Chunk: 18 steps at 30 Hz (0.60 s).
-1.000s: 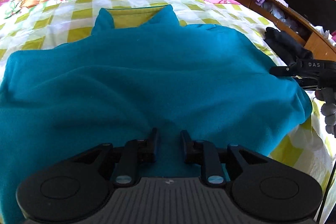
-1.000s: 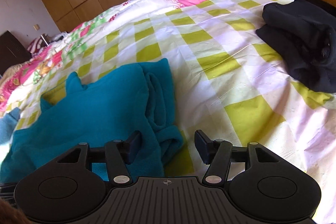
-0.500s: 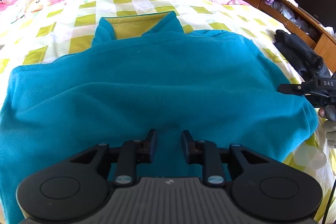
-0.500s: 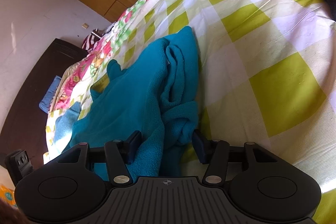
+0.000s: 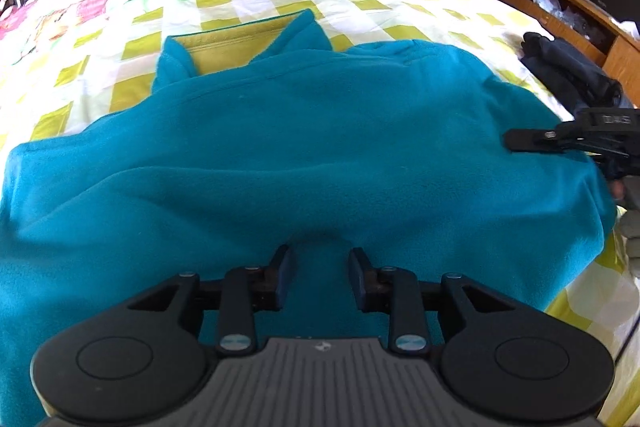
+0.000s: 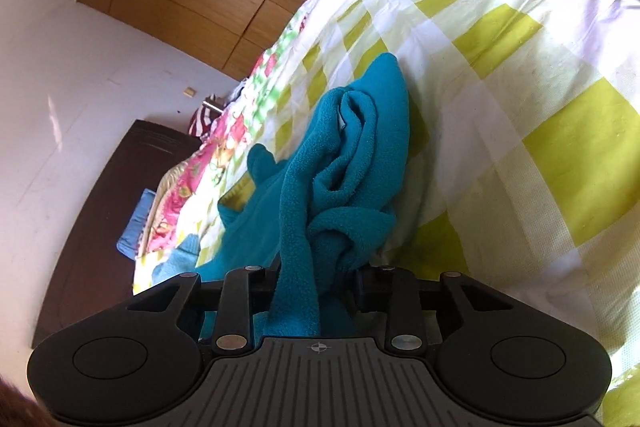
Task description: Fold small clothes
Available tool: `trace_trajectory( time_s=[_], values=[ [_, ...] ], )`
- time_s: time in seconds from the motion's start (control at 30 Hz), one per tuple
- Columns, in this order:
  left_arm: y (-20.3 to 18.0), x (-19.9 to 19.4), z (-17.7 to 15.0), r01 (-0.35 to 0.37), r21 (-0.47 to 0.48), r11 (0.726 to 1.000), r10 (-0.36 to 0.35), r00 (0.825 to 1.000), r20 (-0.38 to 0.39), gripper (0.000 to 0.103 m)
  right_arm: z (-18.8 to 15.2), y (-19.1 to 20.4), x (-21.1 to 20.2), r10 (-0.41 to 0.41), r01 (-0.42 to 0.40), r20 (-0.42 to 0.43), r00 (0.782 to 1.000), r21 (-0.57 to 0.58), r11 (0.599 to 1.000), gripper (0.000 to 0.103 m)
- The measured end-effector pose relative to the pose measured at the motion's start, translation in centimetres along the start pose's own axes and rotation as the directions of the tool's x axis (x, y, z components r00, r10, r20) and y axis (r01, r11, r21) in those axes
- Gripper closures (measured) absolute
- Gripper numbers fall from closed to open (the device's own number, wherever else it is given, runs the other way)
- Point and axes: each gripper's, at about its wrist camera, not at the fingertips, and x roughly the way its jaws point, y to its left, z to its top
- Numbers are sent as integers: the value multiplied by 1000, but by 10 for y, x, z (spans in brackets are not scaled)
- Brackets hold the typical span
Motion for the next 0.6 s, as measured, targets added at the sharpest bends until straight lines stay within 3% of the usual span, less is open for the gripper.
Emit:
trace_trajectory(
  time_s=[0.07,0.13,0.2,0.33,0.4,0.43,0.53,0.6],
  values=[
    [-3,4,-1,-9,16,1000,9,1000,4,60,0,-1,15,-77,77,-25,997,-15,997,65],
    [-3,4,-1,-9,10,1000,9,1000,10,60,0,3,26,-100,99,-26,995,-38,994,63],
    [-2,-7,1,1,6,1000,-1,999,51,61,-1,7,26,-115,115,-18,993,11,993,74],
    [9,-30,-4,-34,-25,999,38,986,160,57,-10,17,-13,-87,84,80,993,35,996,78],
    [17,-16,-12,-56,-1,998,56,996,67,53,-17,24,-36,-145,145,136,980,10,989,78],
    [20,-7,-18,-30,17,999,30,999,13,53,-18,27,-44,-175,175,158,972,14,984,78],
    [20,-18,-24,-1,65,998,1,1000,-3,53,-15,31,-58,-225,218,186,957,57,974,79],
    [32,-27,-26,47,19,999,-46,998,-31,53,-16,52,-58,-273,278,196,942,3,961,79]
  ],
)
